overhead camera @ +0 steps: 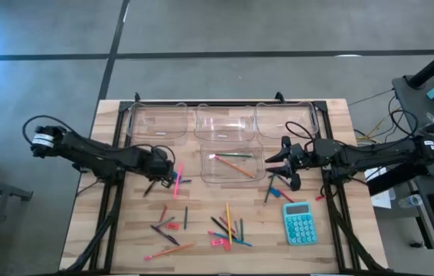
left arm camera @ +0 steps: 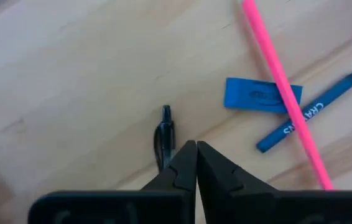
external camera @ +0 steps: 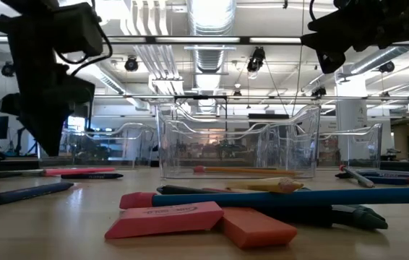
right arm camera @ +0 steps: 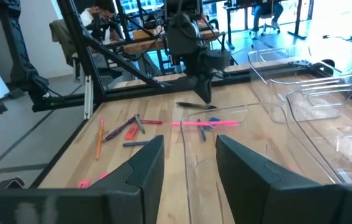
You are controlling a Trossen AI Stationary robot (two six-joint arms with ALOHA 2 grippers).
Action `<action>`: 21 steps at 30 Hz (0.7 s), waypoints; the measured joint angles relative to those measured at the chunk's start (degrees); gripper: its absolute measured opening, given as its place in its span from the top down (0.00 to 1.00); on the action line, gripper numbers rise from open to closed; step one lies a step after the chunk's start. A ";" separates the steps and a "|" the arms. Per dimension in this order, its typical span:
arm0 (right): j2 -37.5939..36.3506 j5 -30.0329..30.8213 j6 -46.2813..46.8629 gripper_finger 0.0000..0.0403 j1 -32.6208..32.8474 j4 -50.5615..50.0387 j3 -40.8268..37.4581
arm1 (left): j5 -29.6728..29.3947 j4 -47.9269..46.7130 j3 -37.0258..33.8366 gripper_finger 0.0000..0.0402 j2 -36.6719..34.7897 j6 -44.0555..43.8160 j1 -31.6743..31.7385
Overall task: Sort crayons/erasers/pens/pencils in bins
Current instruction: Put the top black pen into the top left transparent bin
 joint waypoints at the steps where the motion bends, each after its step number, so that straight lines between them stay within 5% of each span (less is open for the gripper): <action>1: 0.00 0.01 0.00 0.66 0.00 -0.02 0.00 | -0.04 -0.38 0.61 0.99 0.08 0.25 0.00; 13: 0.26 -0.01 -0.02 0.66 0.00 -0.02 0.03 | -2.02 -2.15 0.39 0.99 -0.07 3.30 -0.07; 21: 0.26 0.00 -0.17 0.66 0.00 -0.15 0.04 | -2.15 -2.29 -1.77 0.73 -0.17 4.64 0.10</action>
